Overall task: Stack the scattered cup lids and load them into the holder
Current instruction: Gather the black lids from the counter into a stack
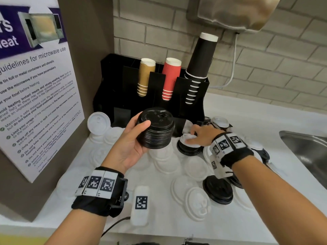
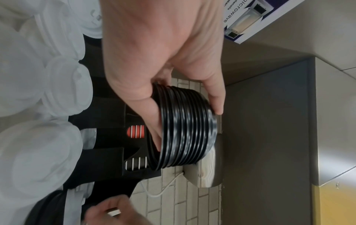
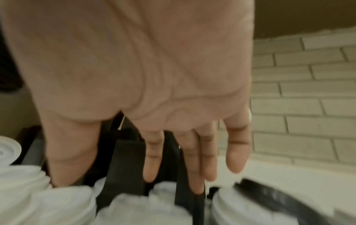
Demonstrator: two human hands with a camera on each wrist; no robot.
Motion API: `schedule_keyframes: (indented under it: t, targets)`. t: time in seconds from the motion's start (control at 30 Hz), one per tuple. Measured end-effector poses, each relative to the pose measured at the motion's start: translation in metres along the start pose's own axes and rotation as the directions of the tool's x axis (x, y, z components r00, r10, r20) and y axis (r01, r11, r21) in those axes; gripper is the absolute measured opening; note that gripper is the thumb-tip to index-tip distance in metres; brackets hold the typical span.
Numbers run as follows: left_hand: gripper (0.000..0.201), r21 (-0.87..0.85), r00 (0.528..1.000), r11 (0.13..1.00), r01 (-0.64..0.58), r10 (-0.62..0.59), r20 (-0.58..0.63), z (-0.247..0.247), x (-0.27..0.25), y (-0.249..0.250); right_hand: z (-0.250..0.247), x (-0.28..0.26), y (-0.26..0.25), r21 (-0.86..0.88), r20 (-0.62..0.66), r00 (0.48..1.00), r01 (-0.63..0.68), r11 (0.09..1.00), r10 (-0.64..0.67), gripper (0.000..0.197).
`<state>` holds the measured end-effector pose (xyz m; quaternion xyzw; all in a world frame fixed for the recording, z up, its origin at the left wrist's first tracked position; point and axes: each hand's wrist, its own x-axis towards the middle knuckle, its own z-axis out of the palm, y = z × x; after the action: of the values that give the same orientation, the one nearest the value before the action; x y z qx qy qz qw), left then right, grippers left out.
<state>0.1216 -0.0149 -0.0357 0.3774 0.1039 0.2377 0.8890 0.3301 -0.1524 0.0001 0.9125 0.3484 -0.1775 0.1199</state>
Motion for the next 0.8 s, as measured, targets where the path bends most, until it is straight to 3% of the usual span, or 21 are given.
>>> schedule_keyframes:
  t: [0.07, 0.23, 0.37, 0.43, 0.53, 0.63, 0.8]
  targets:
    - [0.056, 0.014, 1.0, 1.0, -0.008, 0.007, 0.004, -0.003, -0.001, 0.001, 0.007, 0.008, -0.006, 0.0, 0.036, 0.999, -0.038, 0.999, 0.038, 0.071]
    - [0.049, 0.012, 0.999, 0.999, -0.032, 0.032, -0.002, -0.01, -0.003, 0.005, 0.01, 0.016, -0.011, 0.004, -0.03, 1.0, -0.006, 1.0, 0.006, 0.059]
    - [0.064, 0.014, 0.999, 0.999, -0.033, 0.033, 0.008, -0.012, -0.003, 0.008, -0.009, 0.012, -0.016, 0.218, -0.169, 0.979, 0.154, 0.964, -0.118, 0.051]
    - [0.065, 0.007, 0.999, 0.999, -0.033, 0.033, 0.013, -0.011, -0.002, 0.008, -0.015, 0.012, -0.021, 0.22, -0.191, 0.971, 0.184, 0.958, -0.143, 0.053]
    - [0.066, -0.001, 1.0, 1.0, -0.028, 0.028, 0.011, -0.01, 0.0, 0.008, -0.012, 0.016, -0.023, 0.071, -0.081, 0.989, 0.133, 0.989, -0.127, 0.061]
    - [0.061, -0.007, 0.999, 1.0, -0.03, 0.03, 0.013, -0.009, 0.0, 0.007, 0.004, 0.02, -0.017, 0.035, 0.017, 0.993, 0.116, 0.993, -0.117, 0.079]
    - [0.06, 0.001, 0.999, 0.999, -0.034, 0.034, 0.022, -0.007, -0.001, 0.005, 0.021, 0.022, -0.01, 0.052, -0.017, 0.988, 0.155, 0.986, -0.155, 0.08]
